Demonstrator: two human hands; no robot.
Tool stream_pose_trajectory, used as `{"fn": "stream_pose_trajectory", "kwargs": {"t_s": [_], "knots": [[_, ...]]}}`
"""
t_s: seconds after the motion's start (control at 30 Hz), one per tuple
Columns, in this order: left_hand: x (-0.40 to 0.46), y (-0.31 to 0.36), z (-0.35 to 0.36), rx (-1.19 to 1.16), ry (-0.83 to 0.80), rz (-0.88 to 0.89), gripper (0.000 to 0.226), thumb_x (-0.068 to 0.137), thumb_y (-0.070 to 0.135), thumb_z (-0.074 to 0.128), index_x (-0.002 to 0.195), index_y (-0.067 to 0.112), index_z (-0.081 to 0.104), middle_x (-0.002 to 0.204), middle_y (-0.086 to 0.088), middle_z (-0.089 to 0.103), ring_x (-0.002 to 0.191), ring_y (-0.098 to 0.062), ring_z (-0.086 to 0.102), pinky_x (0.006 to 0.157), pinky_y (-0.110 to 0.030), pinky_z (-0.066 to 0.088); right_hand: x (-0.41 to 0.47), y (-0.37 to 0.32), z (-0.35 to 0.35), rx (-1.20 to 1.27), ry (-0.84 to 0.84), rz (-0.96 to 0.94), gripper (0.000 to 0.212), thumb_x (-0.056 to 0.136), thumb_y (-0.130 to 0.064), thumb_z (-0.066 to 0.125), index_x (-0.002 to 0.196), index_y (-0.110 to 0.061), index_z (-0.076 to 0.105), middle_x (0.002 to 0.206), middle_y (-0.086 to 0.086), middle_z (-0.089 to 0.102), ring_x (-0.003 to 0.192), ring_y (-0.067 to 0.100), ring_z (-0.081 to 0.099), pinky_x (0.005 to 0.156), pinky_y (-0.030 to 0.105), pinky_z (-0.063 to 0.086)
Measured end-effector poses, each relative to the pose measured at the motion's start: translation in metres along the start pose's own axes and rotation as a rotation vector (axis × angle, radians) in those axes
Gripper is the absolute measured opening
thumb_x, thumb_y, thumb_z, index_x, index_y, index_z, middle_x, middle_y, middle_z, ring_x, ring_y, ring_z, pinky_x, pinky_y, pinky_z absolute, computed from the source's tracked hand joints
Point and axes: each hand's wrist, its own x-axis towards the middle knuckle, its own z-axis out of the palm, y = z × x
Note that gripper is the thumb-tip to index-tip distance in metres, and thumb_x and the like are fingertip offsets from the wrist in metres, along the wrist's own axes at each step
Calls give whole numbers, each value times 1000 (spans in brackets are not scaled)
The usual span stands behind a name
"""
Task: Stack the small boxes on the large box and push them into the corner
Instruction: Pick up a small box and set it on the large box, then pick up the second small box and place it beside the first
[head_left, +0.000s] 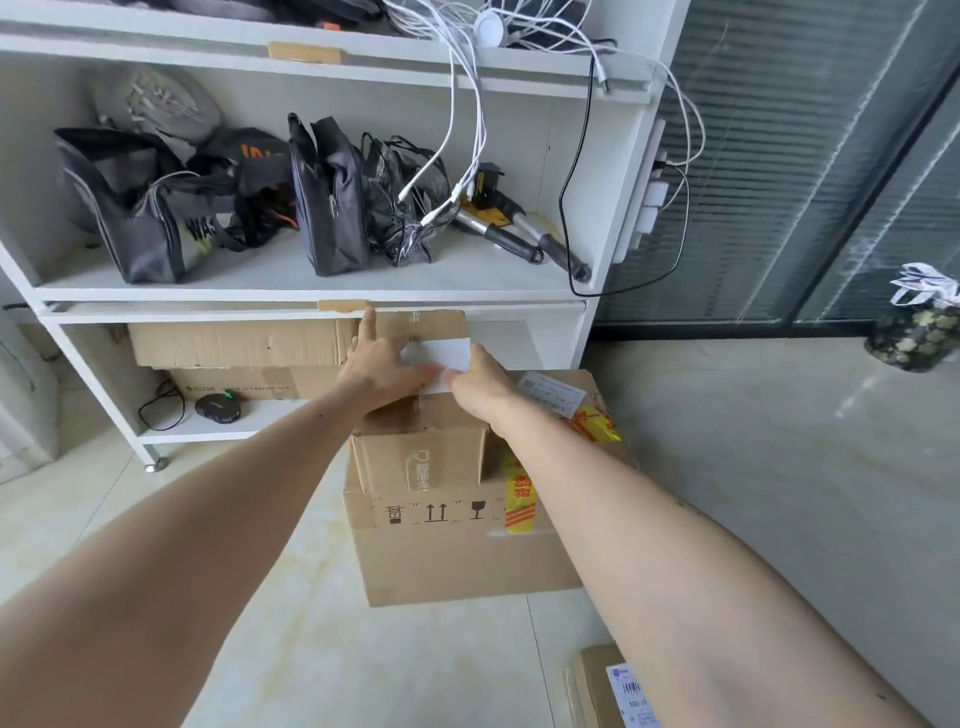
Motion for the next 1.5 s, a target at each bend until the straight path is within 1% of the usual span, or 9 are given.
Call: {"fn": "stream_pose_trajectory", "kwargs": {"t_s": [0.23,0.4,0.5,0.63,0.87,1.0,1.1,1.27,1.5], "knots": [[-4,25,-3,189,71,103,66,90,51,54,148,29,32,163,-5,-1,148,-35,-4,115,-63,9,-12,22,-20,65,112,-82,64,97,-40,42,150,-14,17,156,9,25,141,29,28,110,43,28],[-47,104,23,-22,117,514,64,95,43,51,150,15,30,163,-5,10,149,-27,5,118,-52,14,-36,85,-61,91,487,-56,53,94,-40,45,140,-15,39,145,9,46,131,28,44,108,45,38],[-86,144,68,-262,33,583,62,96,37,55,149,15,33,161,-3,19,145,-20,21,115,-28,18,-64,138,-82,4,667,5,47,95,-32,50,136,-10,45,140,13,51,128,30,45,106,39,35],[-137,160,159,-408,-145,452,64,95,36,56,149,13,31,159,-7,25,146,-17,23,112,-18,16,-103,212,-90,-110,689,206,51,92,-33,53,137,-12,42,143,14,45,132,32,38,105,43,33],[-208,101,310,-399,-651,-276,89,89,54,53,153,30,-4,163,-6,-3,149,-29,7,116,-48,22,-173,338,-53,-175,252,608,85,83,-60,53,147,-16,19,155,8,29,139,32,29,110,51,28],[-229,74,352,-380,-726,-567,93,91,46,55,152,19,-10,161,-16,-1,146,-37,16,113,-50,27,-197,383,-34,-61,66,701,93,84,-60,55,148,-7,14,156,12,27,139,30,33,110,42,32],[-241,63,373,-388,-767,-627,87,93,42,55,151,13,-3,155,-15,27,136,-36,36,103,-45,40,-203,406,-19,93,-6,773,91,89,-53,52,151,-6,3,160,11,15,144,28,25,112,38,26],[-250,67,385,-457,-788,-677,62,93,34,57,137,17,16,136,-9,50,111,-32,53,76,-44,48,-201,423,-3,123,34,778,57,90,-47,54,125,-4,41,125,15,57,101,27,60,83,39,52],[-228,110,361,-518,-740,-498,85,92,31,55,149,29,-8,139,-7,47,120,-30,53,98,-51,47,-194,397,-38,219,300,733,50,89,-39,57,123,-4,43,115,12,61,98,33,65,78,42,57]]}}
